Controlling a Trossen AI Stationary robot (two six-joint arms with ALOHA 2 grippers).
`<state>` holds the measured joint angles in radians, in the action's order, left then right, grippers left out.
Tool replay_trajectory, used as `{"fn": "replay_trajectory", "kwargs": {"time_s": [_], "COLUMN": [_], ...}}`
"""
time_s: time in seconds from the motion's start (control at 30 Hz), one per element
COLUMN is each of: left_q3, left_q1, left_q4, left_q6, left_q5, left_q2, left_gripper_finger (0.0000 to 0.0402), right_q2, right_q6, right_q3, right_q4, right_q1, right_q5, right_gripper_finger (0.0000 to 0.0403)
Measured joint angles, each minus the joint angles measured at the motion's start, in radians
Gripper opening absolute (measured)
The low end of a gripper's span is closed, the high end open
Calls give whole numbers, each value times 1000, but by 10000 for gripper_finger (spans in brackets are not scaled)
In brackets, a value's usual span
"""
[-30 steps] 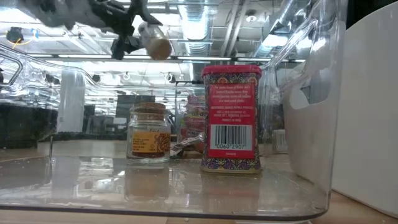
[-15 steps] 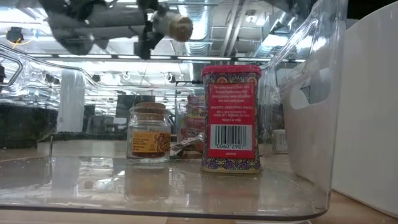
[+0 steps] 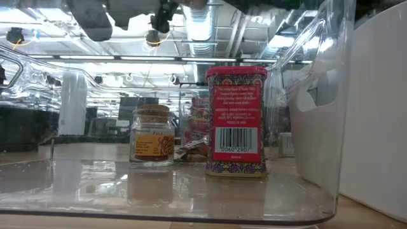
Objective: Pick & Place Food Item
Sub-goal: Put the gold seasoning bottle into the bottom transparent bin
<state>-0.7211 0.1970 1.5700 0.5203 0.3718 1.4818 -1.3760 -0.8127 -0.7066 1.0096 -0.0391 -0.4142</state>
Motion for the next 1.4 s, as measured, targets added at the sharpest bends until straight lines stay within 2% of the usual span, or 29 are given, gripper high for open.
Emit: {"fn": "replay_trajectory", "kwargs": {"time_s": [0.23, 0.5, 0.57, 1.0, 1.4], "left_q3": [-5, -5, -5, -5, -5], "left_q1": [0, 0, 0, 0, 0], "left_q4": [0, 0, 0, -7, -34], "left_q6": [12, 97, 104, 113, 116], "left_q5": [-55, -76, -77, -97, -112], "left_q2": [-3, -3, -3, -4, -4], "left_gripper_finger": [272, 272, 272, 272, 272], "right_q2": [-176, -316, -337, -347, -347], "right_q6": [-158, -450, -494, -536, -665], "right_q3": [-158, -213, -221, -226, -226], "right_q4": [58, 303, 321, 286, 273], "right_q1": [8, 12, 18, 60, 65], "right_q5": [21, 29, 54, 205, 240], "right_gripper_finger": [399, 400, 400, 400, 400]}}
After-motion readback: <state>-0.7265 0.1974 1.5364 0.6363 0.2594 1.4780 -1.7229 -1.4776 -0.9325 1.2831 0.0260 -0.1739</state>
